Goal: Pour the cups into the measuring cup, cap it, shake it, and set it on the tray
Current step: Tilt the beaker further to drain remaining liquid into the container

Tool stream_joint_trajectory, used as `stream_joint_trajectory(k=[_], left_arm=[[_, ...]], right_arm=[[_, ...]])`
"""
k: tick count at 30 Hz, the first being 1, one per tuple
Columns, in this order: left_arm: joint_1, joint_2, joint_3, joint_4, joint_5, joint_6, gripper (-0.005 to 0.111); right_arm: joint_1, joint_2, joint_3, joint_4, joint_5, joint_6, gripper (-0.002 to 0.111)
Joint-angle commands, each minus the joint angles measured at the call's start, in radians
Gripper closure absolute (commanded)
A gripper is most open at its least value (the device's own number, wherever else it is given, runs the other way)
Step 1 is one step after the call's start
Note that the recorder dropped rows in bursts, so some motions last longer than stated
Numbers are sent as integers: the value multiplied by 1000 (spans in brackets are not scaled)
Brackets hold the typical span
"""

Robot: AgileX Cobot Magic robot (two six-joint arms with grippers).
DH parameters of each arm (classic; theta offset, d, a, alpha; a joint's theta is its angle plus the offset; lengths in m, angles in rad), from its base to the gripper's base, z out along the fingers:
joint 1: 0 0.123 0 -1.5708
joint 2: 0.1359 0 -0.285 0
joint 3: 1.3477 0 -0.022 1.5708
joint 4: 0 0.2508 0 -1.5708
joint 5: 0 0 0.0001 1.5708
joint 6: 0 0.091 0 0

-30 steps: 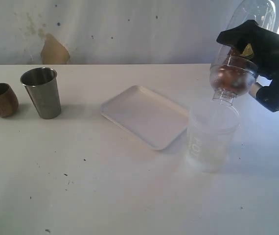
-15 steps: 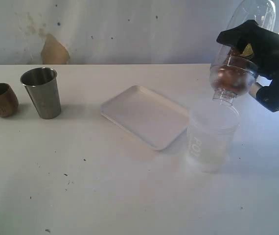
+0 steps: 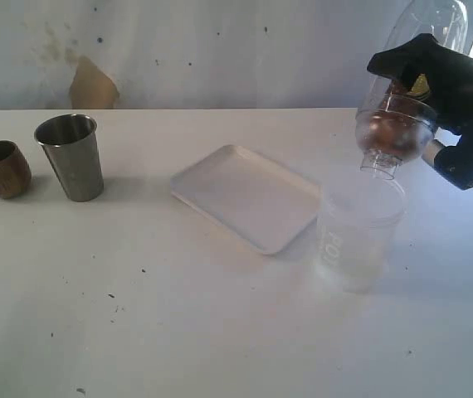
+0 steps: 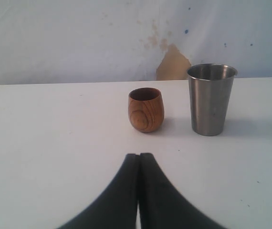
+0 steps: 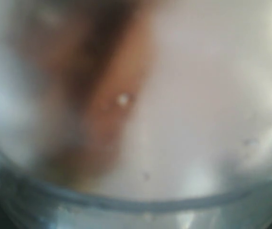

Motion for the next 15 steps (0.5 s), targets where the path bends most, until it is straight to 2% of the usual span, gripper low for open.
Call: stream_joint_trajectory(k=[1, 15], left_arm=[[-2, -4, 4, -7, -1, -3, 107], [-2, -4, 4, -7, -1, -3, 107]], right_arm=[[-2, -5, -12, 20, -16, -5, 108], [-2, -5, -12, 20, -20, -78, 108]])
